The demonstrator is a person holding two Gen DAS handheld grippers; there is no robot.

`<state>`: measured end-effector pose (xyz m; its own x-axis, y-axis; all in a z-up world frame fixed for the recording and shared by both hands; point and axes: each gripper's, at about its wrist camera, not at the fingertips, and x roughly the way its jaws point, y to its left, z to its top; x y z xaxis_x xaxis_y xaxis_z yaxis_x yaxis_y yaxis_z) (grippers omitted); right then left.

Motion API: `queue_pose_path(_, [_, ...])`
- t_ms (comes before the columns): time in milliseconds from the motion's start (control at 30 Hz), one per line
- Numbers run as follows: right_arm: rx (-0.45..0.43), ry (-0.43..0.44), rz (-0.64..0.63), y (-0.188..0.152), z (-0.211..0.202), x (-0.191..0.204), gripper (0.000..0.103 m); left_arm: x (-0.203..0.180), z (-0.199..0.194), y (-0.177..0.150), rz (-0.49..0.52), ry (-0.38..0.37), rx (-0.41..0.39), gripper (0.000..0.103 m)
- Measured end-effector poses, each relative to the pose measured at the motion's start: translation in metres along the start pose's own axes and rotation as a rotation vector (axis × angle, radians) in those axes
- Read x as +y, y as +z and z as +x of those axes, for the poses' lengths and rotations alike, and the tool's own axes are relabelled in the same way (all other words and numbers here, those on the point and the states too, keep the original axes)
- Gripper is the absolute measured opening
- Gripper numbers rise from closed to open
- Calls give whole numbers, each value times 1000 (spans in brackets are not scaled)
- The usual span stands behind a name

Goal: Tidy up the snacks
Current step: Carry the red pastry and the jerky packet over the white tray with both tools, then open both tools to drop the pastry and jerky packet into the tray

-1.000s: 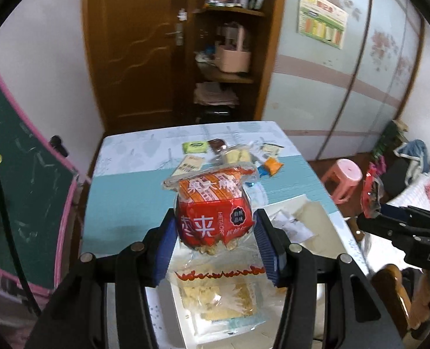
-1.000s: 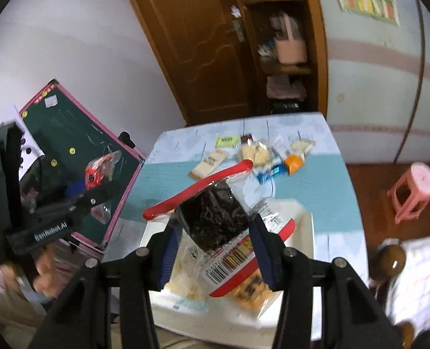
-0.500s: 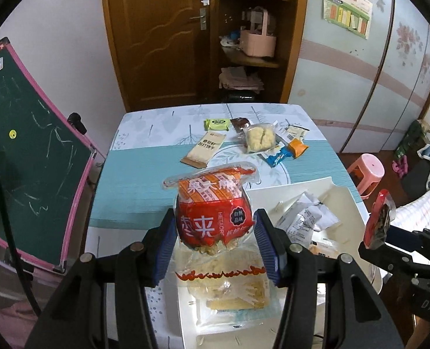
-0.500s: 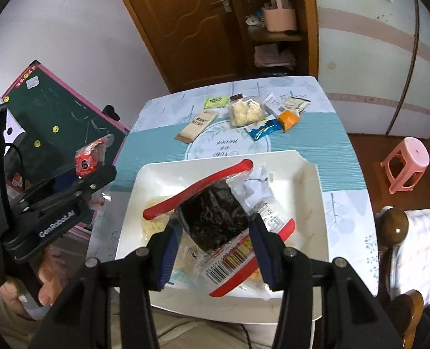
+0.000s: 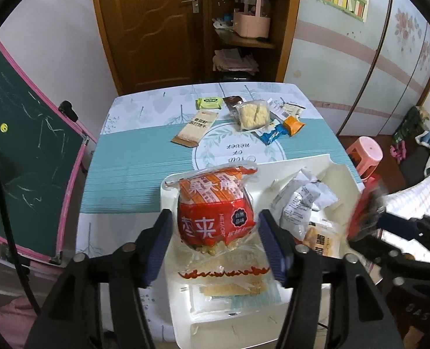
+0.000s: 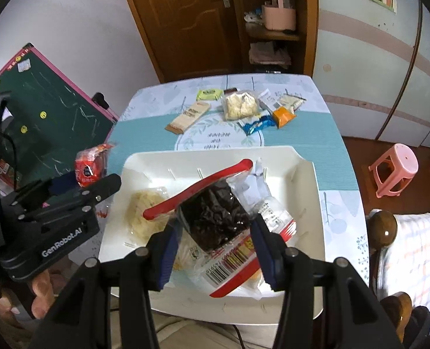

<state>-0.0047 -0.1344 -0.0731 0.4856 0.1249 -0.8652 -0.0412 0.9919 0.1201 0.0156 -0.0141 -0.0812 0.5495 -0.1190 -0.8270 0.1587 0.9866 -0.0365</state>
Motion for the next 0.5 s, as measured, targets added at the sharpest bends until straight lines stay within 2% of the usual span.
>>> queue_pose_path(100, [14,-3,1,0,3,0,51,5,-6,1,-23,-59,-32,96])
queue_pose_path(267, [-7,-11,22,2,0,-4,64,5,-15,4,-25,-56,-73,99])
queue_pose_path(500, [5,2,36,1,4,-5,64,1,-11,3,-11,-36,-59,99])
